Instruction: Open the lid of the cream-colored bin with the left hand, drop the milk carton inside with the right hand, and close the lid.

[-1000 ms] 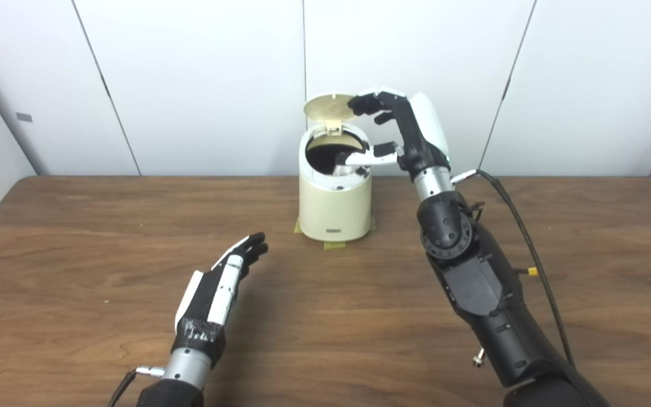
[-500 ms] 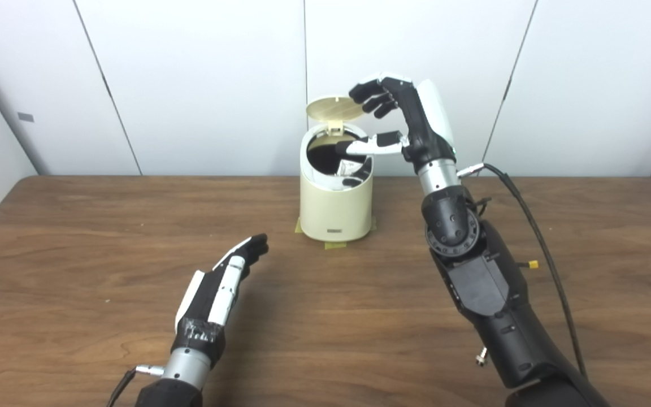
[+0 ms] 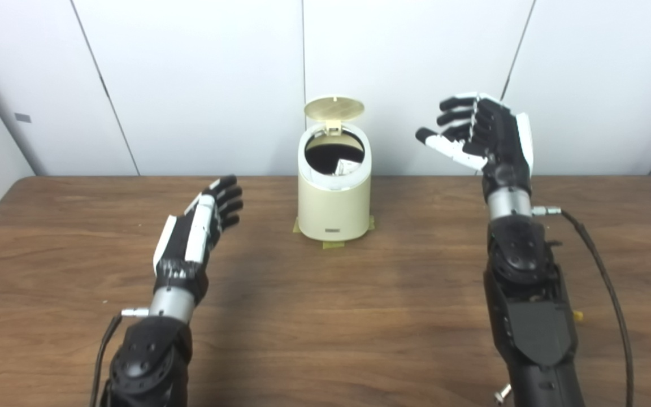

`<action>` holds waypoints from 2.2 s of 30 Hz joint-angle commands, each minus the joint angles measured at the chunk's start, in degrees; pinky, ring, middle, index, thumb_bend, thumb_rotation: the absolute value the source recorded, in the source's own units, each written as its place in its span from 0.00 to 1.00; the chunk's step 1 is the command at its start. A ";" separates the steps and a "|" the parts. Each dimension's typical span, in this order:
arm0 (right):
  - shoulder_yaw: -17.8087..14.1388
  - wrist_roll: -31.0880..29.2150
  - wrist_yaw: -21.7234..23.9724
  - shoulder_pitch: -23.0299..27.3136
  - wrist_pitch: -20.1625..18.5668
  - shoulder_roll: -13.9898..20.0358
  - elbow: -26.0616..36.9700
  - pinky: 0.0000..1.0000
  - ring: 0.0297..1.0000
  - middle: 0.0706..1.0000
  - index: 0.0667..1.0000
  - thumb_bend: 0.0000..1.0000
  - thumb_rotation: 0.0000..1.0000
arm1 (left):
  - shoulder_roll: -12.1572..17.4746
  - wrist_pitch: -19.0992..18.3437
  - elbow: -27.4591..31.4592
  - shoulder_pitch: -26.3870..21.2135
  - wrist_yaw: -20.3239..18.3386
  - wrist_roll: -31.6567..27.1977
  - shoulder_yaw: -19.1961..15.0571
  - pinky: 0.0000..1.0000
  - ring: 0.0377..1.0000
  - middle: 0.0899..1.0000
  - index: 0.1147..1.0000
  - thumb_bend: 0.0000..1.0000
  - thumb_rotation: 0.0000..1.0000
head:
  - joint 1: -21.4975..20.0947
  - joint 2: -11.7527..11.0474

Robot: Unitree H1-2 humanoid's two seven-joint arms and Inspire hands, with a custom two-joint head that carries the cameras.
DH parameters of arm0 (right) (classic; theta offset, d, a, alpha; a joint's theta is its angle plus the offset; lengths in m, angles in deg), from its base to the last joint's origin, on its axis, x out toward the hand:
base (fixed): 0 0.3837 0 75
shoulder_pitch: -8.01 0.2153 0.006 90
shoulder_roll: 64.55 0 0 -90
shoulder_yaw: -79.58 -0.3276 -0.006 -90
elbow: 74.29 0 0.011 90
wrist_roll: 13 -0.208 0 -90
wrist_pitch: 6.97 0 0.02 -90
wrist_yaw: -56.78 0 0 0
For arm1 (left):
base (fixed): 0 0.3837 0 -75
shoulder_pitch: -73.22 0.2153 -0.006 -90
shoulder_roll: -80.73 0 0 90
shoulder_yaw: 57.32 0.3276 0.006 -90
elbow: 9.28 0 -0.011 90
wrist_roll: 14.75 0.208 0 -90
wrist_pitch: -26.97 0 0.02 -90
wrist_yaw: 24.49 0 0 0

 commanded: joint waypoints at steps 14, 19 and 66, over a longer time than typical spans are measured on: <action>4.57 -9.89 6.69 -13.00 -8.55 0.29 13.03 0.67 0.75 0.77 0.74 0.50 0.42 | 4.50 4.28 -14.17 -21.09 -2.61 0.24 1.78 0.85 0.87 0.86 0.88 0.40 0.84 | 0.39 -1.17; 9.57 -1.27 6.38 -16.09 -3.69 4.43 13.06 0.71 0.79 0.80 0.80 0.58 0.60 | 6.56 6.94 -20.32 -26.45 -3.18 2.68 3.66 0.85 0.88 0.87 0.88 0.40 0.91 | 0.07 -1.50; 13.14 7.87 5.52 -18.07 4.85 1.76 8.44 0.72 0.83 0.85 0.98 0.66 0.87 | 18.79 26.47 -34.09 -42.52 -17.55 32.63 26.65 0.73 0.75 0.74 0.73 0.42 1.00 | -1.30 -1.33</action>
